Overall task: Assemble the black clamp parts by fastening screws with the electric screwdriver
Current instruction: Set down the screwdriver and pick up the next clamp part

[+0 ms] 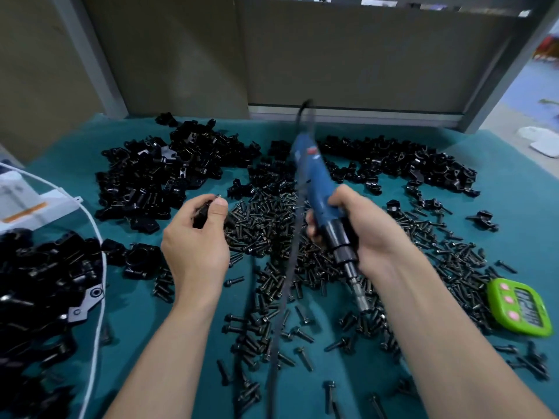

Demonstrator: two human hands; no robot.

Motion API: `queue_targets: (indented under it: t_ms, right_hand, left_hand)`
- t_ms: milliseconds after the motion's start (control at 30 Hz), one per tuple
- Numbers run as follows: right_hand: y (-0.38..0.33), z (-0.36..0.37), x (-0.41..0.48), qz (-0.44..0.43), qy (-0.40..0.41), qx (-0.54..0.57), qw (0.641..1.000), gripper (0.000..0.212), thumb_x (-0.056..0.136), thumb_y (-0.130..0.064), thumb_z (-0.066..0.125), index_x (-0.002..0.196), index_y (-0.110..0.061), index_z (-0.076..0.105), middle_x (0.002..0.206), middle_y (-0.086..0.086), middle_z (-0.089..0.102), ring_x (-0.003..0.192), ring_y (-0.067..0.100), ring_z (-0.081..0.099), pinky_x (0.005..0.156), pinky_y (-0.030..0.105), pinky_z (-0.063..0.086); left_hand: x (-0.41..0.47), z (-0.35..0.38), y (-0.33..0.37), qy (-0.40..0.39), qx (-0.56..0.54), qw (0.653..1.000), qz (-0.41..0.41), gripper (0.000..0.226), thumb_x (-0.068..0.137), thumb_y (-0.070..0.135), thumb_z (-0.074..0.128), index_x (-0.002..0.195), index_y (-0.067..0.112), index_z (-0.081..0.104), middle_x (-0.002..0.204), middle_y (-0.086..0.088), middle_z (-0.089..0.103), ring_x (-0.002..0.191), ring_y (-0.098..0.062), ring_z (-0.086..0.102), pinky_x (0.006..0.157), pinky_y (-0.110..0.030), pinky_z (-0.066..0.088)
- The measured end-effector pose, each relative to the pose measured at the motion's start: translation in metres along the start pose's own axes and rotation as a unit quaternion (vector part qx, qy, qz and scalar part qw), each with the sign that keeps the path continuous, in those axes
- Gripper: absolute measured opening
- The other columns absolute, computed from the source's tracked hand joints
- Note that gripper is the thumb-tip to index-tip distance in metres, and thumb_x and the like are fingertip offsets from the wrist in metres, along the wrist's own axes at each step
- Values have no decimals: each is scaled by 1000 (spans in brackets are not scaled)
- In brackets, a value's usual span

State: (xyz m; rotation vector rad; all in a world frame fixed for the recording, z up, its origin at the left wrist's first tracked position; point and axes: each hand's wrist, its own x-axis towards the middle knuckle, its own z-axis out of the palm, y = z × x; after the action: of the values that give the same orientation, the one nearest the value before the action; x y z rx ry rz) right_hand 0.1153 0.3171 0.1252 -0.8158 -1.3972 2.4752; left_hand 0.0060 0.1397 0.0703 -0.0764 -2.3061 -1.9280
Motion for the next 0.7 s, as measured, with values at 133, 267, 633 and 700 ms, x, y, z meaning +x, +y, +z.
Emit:
queue_targets:
  t_ms: [133, 267, 633, 700]
  right_hand:
    - [-15, -13, -11, -66, -94, 72, 991, 40, 90, -1, 49, 129, -5, 53, 91, 15, 71, 82, 29, 71, 81, 44, 63]
    - [-23, -6, 0, -116, -60, 138, 982, 17, 92, -4, 57, 107, -12, 56, 78, 8, 60, 65, 21, 60, 67, 36, 57]
    - [-13, -1, 37, -167, 73, 297, 937, 19, 90, 4, 62, 87, -12, 52, 64, 3, 54, 48, 15, 50, 55, 29, 51]
    - [-13, -2, 38, -174, 78, 303, 934, 19, 88, 5, 61, 87, -11, 51, 64, 4, 53, 48, 16, 49, 54, 29, 50]
  left_hand:
    - [2, 3, -5, 3, -38, 999, -33, 8, 88, 47, 79, 91, 50, 72, 85, 35, 69, 85, 22, 60, 73, -15, 43]
    - [0, 9, -6, -70, -81, 990, -94, 32, 72, 35, 93, 97, 44, 76, 83, 23, 73, 85, -2, 68, 74, -23, 47]
    - [-25, 18, 8, -162, 203, 966, 21, 25, 80, 20, 83, 88, 32, 63, 68, 15, 65, 59, 4, 60, 43, -8, 38]
    - [-27, 19, 10, -195, 238, 951, 30, 43, 84, 20, 84, 107, 41, 55, 86, 16, 66, 63, 2, 62, 47, -6, 40]
